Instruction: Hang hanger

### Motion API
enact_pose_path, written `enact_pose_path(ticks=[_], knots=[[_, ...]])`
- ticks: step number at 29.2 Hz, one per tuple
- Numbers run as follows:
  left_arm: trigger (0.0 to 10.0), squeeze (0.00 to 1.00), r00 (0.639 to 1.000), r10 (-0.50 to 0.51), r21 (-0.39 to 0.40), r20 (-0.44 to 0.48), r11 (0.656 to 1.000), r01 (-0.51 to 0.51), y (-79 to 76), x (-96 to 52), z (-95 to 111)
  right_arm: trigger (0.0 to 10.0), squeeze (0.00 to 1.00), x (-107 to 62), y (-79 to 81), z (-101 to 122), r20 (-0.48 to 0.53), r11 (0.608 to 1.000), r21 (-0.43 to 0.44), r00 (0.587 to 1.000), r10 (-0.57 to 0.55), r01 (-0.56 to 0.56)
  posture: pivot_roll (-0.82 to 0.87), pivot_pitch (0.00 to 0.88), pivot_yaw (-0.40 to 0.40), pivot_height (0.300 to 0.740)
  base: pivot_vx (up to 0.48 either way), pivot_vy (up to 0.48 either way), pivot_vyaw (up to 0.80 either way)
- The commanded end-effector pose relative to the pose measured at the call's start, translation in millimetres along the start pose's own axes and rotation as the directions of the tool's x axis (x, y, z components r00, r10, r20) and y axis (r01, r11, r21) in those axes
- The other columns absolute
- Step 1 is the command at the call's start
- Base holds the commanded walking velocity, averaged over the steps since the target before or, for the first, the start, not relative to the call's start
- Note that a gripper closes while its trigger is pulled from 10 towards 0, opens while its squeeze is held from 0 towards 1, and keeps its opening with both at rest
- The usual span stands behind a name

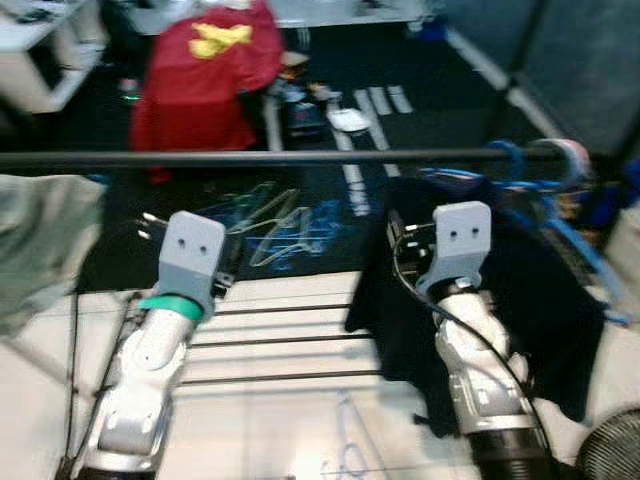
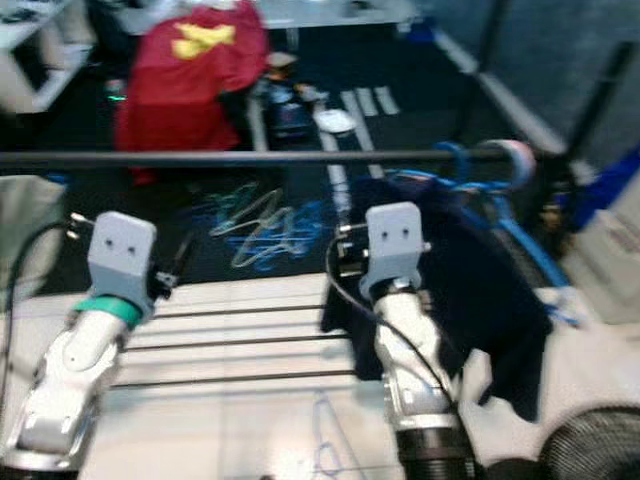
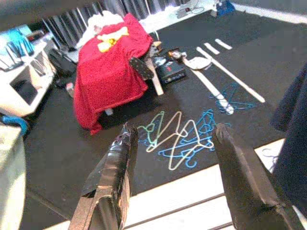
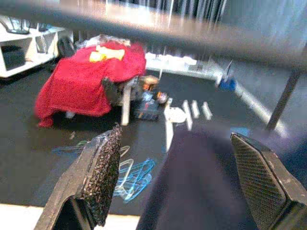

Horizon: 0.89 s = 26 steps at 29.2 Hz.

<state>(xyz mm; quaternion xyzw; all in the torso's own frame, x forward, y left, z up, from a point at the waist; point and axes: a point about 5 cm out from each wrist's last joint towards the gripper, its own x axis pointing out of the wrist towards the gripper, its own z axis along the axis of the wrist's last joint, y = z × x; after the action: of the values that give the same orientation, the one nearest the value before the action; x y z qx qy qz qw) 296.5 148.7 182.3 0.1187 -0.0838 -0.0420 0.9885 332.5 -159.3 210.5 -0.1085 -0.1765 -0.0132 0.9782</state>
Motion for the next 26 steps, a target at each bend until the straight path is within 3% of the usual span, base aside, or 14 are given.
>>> enact_pose_path(ticks=[1, 2, 4, 8, 10, 12, 14, 20, 21, 22, 24, 25, 26], knots=[[10.0, 0.0, 1.0, 0.011, 0.014, -0.025, 1.0, -0.01, 3.7, -1.5, -5.9, 10.0, 0.0, 5.4, -10.1, 15.4, 0.064, 0.998, -0.012, 0.996, -0.065, 0.066, -0.03, 0.039, 0.087, 0.74, 0.0, 0.0, 0.0], [10.0, 0.0, 1.0, 0.011, 0.014, -0.025, 1.0, -0.01, 3.7, -1.5, -5.9, 10.0, 0.0, 5.4, -10.1, 15.4, 0.064, 0.998, -0.012, 0.996, -0.065, 0.066, -0.03, 0.039, 0.087, 0.74, 0.0, 0.0, 0.0], [10.0, 0.0, 1.0, 0.012, 0.017, -0.023, 1.0, -0.012, 5.0, -0.8, -5.4, 10.0, 0.0, 7.6, -31.9, 30.0, 0.105, 0.979, -0.027, 0.975, -0.196, 0.2, -0.03, 0.041, 0.09, 0.74, 0.0, 0.0, 0.0], [10.0, 0.0, 1.0, 0.013, 0.017, -0.022, 1.0, -0.013, 5.6, -0.5, -5.2, 10.0, 0.0, 6.5, -38.2, 32.0, 0.102, 0.97, -0.025, 0.966, -0.239, 0.242, -0.03, 0.041, 0.09, 0.74, 0.0, 0.0, 0.0], [10.0, 0.0, 1.0, 0.007, 0.024, -0.022, 1.0, -0.006, 6.9, 0.1, -4.7, 10.0, 0.0, -12.2, -45.4, 19.9, 0.032, 0.951, -0.04, 0.951, -0.307, 0.308, -0.04, 0.054, 0.107, 0.74, 0.0, 0.0, 0.0], [10.0, 0.0, 1.0, 0.007, 0.024, -0.022, 1.0, -0.006, 6.9, 0.1, -4.7, 10.0, 0.0, -12.2, -45.4, 19.9, 0.032, 0.951, -0.04, 0.951, -0.307, 0.308, -0.04, 0.054, 0.107, 0.74, 0.0, 0.0, 0.0], [10.0, 0.0, 1.0, -0.006, 0.028, -0.023, 1.0, 0.007, 6.3, 0.9, -4.5, 10.0, 0.0, -30.4, -45.3, 6.2, -0.025, 0.947, -0.054, 0.947, -0.319, 0.318, -0.05, 0.063, 0.116, 0.74, 0.0, 0.0, 0.0], [10.0, 0.0, 1.0, -0.018, 0.029, -0.023, 0.999, 0.018, 4.7, 2.2, -4.2, 10.0, 0.0, -43.9, -49.4, -8.6, -0.083, 0.941, -0.064, 0.937, -0.338, 0.334, -0.05, 0.065, 0.119, 0.74, 0.0, 0.0, 0.0], [10.0, 0.0, 1.0, -0.02, 0.028, -0.023, 0.999, 0.021, 4.6, 2.7, -4.2, 7.4, 0.0, -43.7, -61.0, -13.4, -0.096, 0.933, -0.077, 0.929, -0.357, 0.35, -0.05, 0.066, 0.121, 0.74, 0.0, 0.0, 0.0], [10.0, 0.0, 1.0, -0.021, 0.028, -0.024, 0.999, 0.021, 4.6, 2.6, -4.2, 3.2, 0.0, -37.3, -75.0, -13.9, -0.086, 0.93, -0.102, 0.928, -0.363, 0.354, -0.04, 0.066, 0.118, 0.74, 0.0, 0.0, 0.0], [10.0, 0.0, 1.0, -0.021, 0.028, -0.024, 0.999, 0.021, 4.6, 2.6, -4.2, 3.2, 0.0, -37.3, -75.0, -13.9, -0.086, 0.93, -0.102, 0.928, -0.363, 0.354, -0.04, 0.066, 0.118, 0.74, 0.0, 0.0, 0.0], [10.0, 0.0, 1.0, -0.02, 0.029, -0.024, 0.999, 0.021, 4.7, 2.4, -4.4, 0.0, 0.0, -31.2, -85.6, -13.4, -0.078, 0.928, -0.118, 0.928, -0.364, 0.354, -0.04, 0.064, 0.116, 0.74, 0.0, 0.0, 0.0], [10.0, 0.0, 1.0, -0.02, 0.029, -0.024, 0.999, 0.021, 4.7, 2.4, -4.4, 0.0, 0.0, -31.2, -85.6, -13.4, -0.078, 0.928, -0.118, 0.928, -0.364, 0.354, -0.04, 0.064, 0.116, 0.74, 0.0, 0.0, 0.0]])
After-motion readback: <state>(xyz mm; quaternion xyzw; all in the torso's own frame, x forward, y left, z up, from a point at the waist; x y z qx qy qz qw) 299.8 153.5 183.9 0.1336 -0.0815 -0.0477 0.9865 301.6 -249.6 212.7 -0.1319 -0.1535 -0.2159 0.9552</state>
